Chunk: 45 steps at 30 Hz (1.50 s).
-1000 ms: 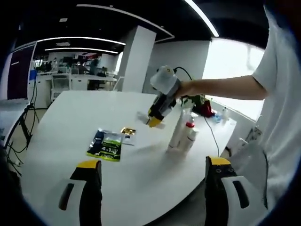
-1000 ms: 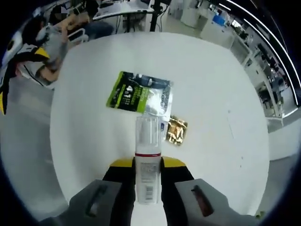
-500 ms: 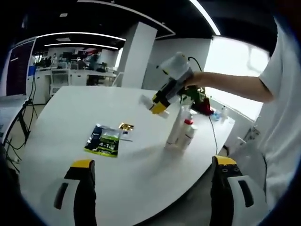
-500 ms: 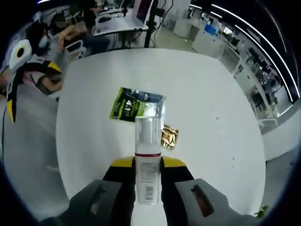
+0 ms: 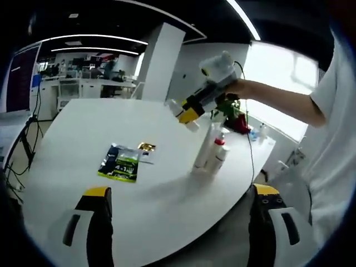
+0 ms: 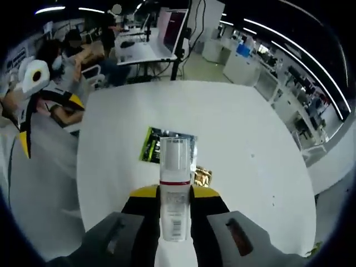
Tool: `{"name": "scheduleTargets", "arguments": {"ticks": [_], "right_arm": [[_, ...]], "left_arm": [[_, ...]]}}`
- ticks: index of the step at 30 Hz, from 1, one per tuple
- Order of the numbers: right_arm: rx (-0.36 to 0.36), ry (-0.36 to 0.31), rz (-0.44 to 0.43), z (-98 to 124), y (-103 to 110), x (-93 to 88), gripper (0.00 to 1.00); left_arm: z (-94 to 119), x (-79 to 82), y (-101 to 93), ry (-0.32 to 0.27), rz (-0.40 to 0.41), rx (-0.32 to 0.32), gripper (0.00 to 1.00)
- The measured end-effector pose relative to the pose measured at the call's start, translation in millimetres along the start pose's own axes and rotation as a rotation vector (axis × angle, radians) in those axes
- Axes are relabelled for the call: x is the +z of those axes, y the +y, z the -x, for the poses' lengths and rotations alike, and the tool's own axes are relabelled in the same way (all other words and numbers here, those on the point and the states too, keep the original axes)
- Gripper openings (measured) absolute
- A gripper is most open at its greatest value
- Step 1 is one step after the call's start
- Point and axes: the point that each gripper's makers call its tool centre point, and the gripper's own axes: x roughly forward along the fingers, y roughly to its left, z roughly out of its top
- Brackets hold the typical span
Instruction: Arrange the skincare products in the storage area until every visible bottle or jar stands upright without overlapping.
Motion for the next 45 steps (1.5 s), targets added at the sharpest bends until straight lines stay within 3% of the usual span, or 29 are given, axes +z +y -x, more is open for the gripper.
{"name": "scheduleTargets", "arguments": {"ticks": [12, 16, 25, 33, 45], "right_arm": [[-0.026, -0.046, -0.018, 23, 10, -4.7, 0.19], [-0.048, -0.087, -0.030, 32, 10, -2.4, 0.19], [-0.091, -0.159, -0.031, 49, 12, 1.9, 0.19], [-0.143, -0.201, -0.048, 55, -5, 0.4, 0.19], [-0.234, -0.300, -0.097, 86, -17, 13.0, 0.19]], "left_arm": [[7, 3.3, -10.1, 0.003, -0.015, -0.003, 0.96], [9, 10.4, -16.3, -0.024, -0.008, -0.013, 0.95], [11, 10.3, -26.0, -0.014, -0.026, -0.029, 0.95], [9, 6.0, -37.6, 0.008, -0.051, -0.052, 0.94], [7, 9.2, -48.5, 0.012, -0.073, -0.086, 0.94]]}}
